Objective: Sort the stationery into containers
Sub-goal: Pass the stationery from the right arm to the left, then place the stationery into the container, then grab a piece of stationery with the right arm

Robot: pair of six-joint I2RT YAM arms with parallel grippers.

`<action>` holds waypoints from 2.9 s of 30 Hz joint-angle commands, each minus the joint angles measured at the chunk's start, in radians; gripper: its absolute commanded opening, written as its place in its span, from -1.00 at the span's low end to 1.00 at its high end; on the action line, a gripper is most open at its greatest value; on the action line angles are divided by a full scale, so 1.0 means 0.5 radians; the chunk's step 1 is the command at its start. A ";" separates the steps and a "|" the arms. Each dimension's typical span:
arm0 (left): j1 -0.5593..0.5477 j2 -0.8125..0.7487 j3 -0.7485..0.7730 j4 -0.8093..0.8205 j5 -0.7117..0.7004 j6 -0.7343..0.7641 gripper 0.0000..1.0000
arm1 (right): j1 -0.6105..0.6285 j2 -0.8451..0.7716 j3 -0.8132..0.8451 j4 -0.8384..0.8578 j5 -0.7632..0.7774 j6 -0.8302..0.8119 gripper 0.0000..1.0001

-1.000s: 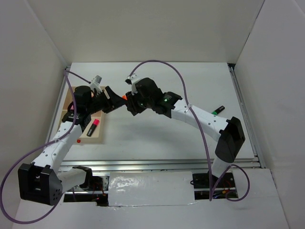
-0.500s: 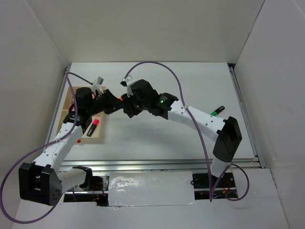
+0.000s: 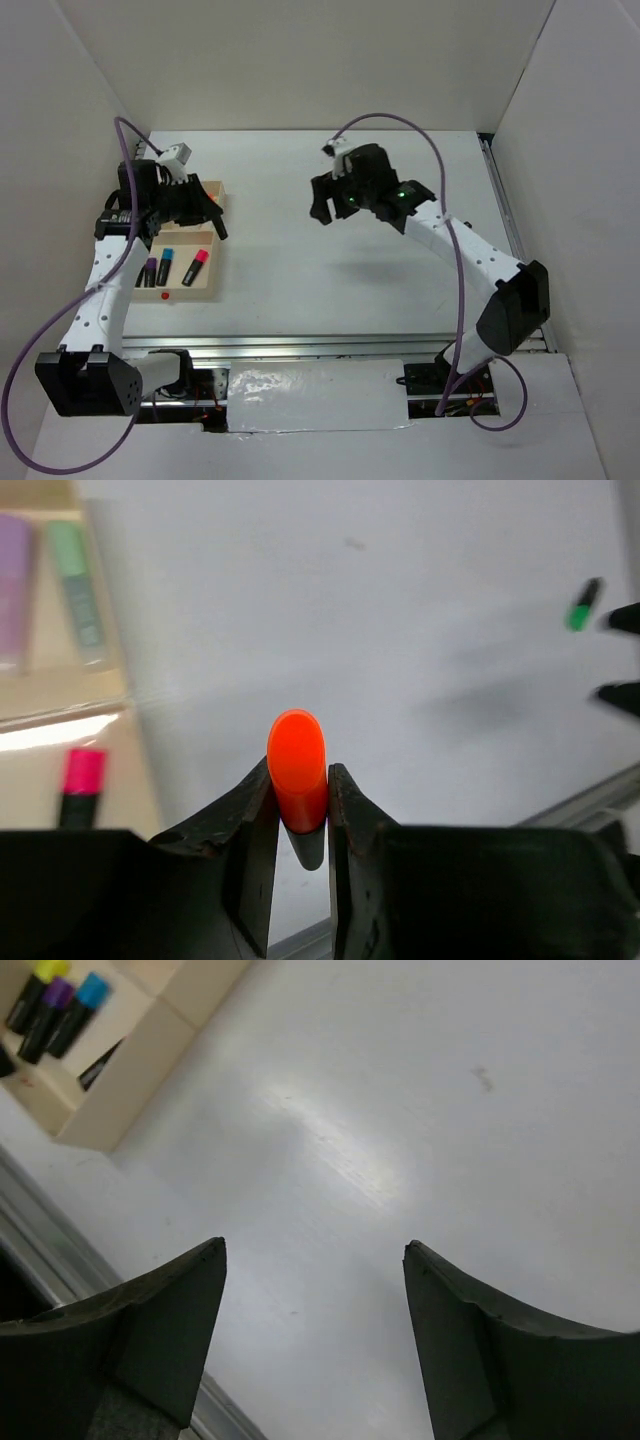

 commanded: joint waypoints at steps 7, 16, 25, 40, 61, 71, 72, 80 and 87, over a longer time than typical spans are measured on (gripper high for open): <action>0.343 0.232 0.044 -0.718 -0.498 0.804 -1.00 | -0.596 -0.318 -0.341 -0.149 -0.057 -0.119 0.44; 0.330 0.422 0.099 -0.525 -0.643 0.918 -0.92 | -1.057 -0.429 -0.544 -0.228 0.044 -0.156 0.37; 0.306 0.600 0.016 -0.433 -0.897 0.964 -0.74 | -1.465 -0.303 -0.516 -0.375 0.360 0.163 0.43; 0.309 0.738 -0.082 -0.344 -0.928 0.939 0.00 | -1.735 0.378 -0.139 -0.648 0.839 0.476 0.44; 0.447 0.560 -0.054 -0.411 -0.756 1.007 0.63 | -1.787 0.970 0.269 -0.808 0.686 0.636 0.38; 0.564 0.499 -0.024 -0.421 -0.704 1.053 0.64 | -1.793 1.068 0.346 -0.891 0.600 0.627 0.03; 0.570 0.487 -0.027 -0.427 -0.671 1.056 0.64 | -1.790 1.080 0.349 -0.897 0.588 0.611 -0.10; 0.634 0.447 -0.011 -0.463 -0.529 1.105 0.63 | -1.781 1.145 0.337 -0.900 0.480 0.510 -0.35; 0.708 0.355 0.010 -0.525 -0.196 1.245 0.62 | -1.735 1.081 0.236 -0.912 0.214 0.271 -1.00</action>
